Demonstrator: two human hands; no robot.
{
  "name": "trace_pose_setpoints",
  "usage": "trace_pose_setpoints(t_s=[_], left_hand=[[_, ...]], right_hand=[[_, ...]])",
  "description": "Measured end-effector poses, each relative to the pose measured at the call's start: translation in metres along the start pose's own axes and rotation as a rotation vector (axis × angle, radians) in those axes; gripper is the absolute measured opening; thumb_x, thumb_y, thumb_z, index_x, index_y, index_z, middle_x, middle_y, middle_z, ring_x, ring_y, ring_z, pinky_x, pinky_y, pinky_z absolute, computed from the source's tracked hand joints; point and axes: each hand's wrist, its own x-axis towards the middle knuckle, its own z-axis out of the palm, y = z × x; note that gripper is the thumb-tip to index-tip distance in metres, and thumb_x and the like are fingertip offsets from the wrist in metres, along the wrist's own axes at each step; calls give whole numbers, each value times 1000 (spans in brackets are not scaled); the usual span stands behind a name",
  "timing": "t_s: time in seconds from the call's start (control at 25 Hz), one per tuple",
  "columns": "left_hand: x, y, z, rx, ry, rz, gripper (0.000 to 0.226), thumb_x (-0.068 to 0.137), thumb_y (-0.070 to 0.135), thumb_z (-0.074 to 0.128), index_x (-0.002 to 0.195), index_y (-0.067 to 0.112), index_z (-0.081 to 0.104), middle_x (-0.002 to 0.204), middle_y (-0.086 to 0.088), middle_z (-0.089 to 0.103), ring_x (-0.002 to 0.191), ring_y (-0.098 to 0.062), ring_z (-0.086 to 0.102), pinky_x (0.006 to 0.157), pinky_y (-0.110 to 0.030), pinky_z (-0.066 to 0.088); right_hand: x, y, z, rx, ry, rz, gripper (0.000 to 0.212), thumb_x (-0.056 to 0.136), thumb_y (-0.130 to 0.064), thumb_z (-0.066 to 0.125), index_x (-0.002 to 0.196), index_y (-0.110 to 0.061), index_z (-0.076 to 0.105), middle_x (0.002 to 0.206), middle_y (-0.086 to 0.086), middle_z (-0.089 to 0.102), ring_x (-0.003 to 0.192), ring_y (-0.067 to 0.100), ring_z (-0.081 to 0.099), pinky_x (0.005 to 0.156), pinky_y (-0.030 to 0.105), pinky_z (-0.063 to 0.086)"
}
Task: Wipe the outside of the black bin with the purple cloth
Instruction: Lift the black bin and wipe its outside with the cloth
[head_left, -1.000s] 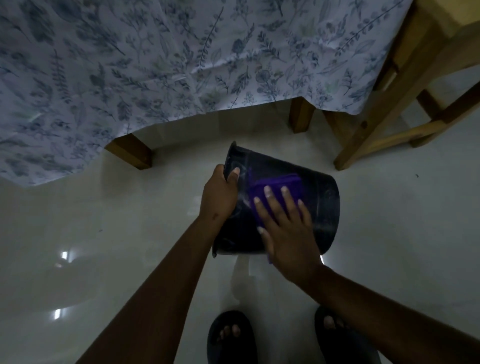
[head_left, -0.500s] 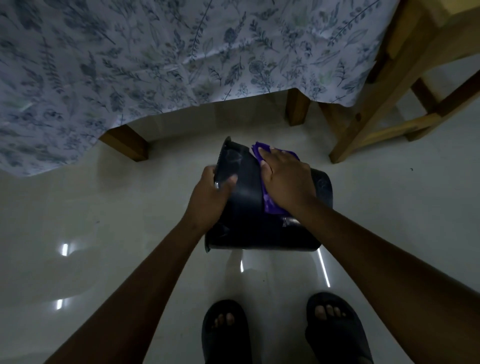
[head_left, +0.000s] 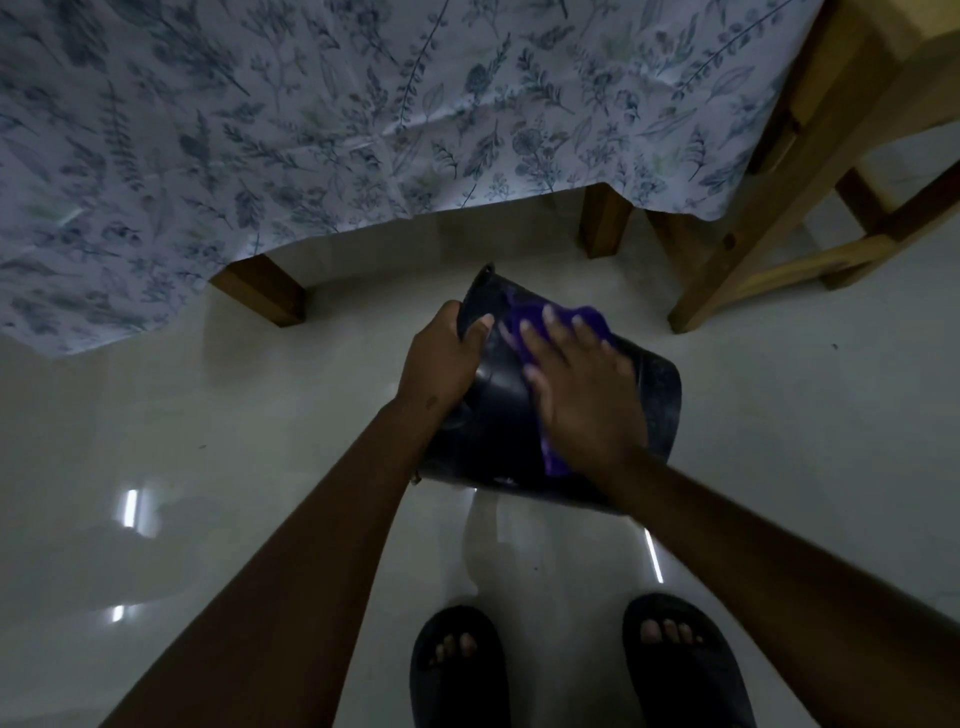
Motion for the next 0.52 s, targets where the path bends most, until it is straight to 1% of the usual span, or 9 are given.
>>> trace_pose_setpoints(t_s=[0.08, 0.12, 0.2, 0.28, 0.32, 0.4, 0.44, 0.52], left_hand=[[3, 1, 2, 1, 12, -30, 31, 98, 37, 47, 113, 12, 56, 96, 0, 59, 83, -16, 54, 62, -23, 37], [4, 0, 3, -3, 17, -43, 31, 98, 38, 47, 113, 12, 56, 96, 0, 59, 83, -17, 54, 65, -24, 37], [3, -2, 3, -15, 11, -73, 31, 98, 38, 47, 111, 12, 56, 96, -3, 60, 84, -19, 55, 68, -25, 39], [8, -4, 3, 1, -6, -69, 31, 97, 38, 48, 110, 11, 56, 97, -4, 62, 84, -21, 57, 71, -26, 39], [10, -2, 3, -4, -16, -55, 31, 97, 38, 47, 111, 11, 56, 98, -5, 64, 86, -22, 58, 71, -26, 40], [10, 5, -1, -56, -53, -25, 32, 98, 38, 46, 116, 13, 55, 103, -4, 64, 91, -21, 60, 70, -28, 42], [6, 4, -3, -90, -74, -19, 33, 99, 38, 45, 121, 14, 53, 104, -1, 62, 93, -19, 60, 69, -25, 43], [-19, -10, -1, -106, -65, 5, 35, 100, 39, 41, 125, 16, 51, 104, 4, 59, 92, -14, 58, 66, -14, 42]], right_hand=[[22, 16, -7, 48, 10, 106, 53, 99, -42, 19, 146, -22, 32, 153, 8, 37, 140, 29, 34, 108, 52, 36], [17, 19, -5, 44, 22, 119, 53, 99, -41, 19, 147, -21, 32, 154, 8, 36, 140, 29, 34, 108, 51, 35], [-17, 10, 4, -16, 22, 86, 54, 99, -40, 22, 149, -22, 26, 157, 8, 28, 144, 31, 25, 113, 52, 27], [-53, -8, 12, -70, 29, 17, 57, 97, -42, 26, 151, -24, 21, 160, 6, 21, 146, 31, 16, 113, 53, 18], [-58, -10, 16, -84, 33, -9, 58, 97, -43, 27, 151, -25, 20, 160, 5, 20, 146, 31, 15, 112, 53, 17], [-34, -2, 9, -71, 27, -40, 57, 97, -44, 26, 151, -27, 20, 159, 4, 22, 146, 30, 18, 111, 52, 21], [-16, 4, 3, -52, 13, -33, 55, 97, -43, 25, 150, -27, 22, 159, 5, 25, 145, 29, 20, 110, 52, 24], [12, 18, -7, -10, 33, 21, 52, 98, -41, 24, 148, -25, 27, 156, 8, 31, 142, 31, 28, 108, 54, 33]])
